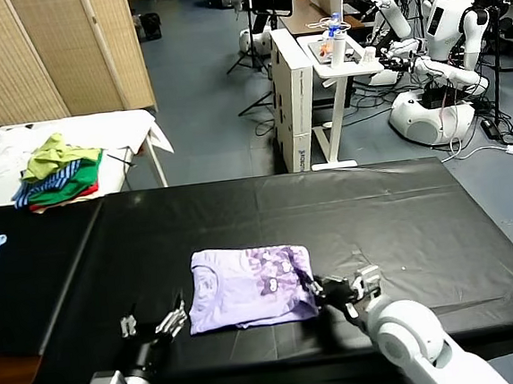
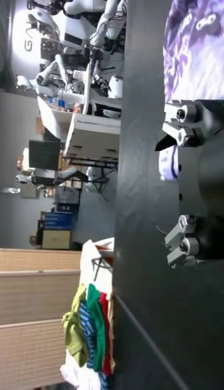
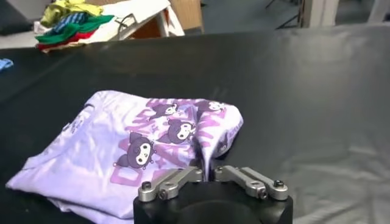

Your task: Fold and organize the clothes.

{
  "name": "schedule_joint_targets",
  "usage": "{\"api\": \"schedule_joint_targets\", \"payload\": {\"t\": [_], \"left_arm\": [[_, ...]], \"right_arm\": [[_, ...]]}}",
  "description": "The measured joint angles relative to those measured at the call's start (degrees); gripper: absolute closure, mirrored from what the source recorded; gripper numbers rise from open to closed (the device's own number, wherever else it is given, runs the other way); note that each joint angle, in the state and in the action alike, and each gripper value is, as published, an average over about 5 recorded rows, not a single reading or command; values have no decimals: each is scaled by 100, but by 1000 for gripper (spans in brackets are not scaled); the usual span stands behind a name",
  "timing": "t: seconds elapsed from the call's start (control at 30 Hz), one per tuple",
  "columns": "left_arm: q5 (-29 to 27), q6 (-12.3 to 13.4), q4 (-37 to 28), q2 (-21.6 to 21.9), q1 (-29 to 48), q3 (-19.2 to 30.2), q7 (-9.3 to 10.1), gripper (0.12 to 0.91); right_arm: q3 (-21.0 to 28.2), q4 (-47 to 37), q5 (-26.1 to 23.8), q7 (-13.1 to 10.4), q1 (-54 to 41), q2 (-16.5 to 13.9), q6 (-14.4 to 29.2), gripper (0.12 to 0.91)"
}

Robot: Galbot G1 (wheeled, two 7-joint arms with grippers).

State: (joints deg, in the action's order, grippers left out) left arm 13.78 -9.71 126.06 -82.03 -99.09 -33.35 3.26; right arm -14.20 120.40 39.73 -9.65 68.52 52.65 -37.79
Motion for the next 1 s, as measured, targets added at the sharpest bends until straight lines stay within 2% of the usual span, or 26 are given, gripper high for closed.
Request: {"api": "schedule_joint_targets", "payload": {"t": [0.07, 0.27, 0.4, 0.5, 0.7, 1.0], "left_arm": [[-4, 11, -11, -14, -24, -19, 0, 123], [25, 34, 70, 59, -203, -75, 1, 123], [119, 290, 167, 163, -390, -115, -40, 123], [223, 401, 236, 218, -532, -144, -47, 123], [271, 227, 482, 377, -921, -201, 101, 123], [131, 264, 817, 442, -1595, -189, 120, 123]], "right_arm": [[-90, 12, -174, 70, 95, -48, 350, 133], [-509, -33, -757, 299, 593, -60, 1804, 119], [-872, -6, -1063, 403, 1119, -6, 2506, 118], [-1134, 20, -1178, 411, 1529, 44, 2769, 118], [-1588, 223, -1227, 351, 2260, 64, 2940, 118], [-1802, 451, -1528, 326, 3170, 189, 3262, 118]]}}
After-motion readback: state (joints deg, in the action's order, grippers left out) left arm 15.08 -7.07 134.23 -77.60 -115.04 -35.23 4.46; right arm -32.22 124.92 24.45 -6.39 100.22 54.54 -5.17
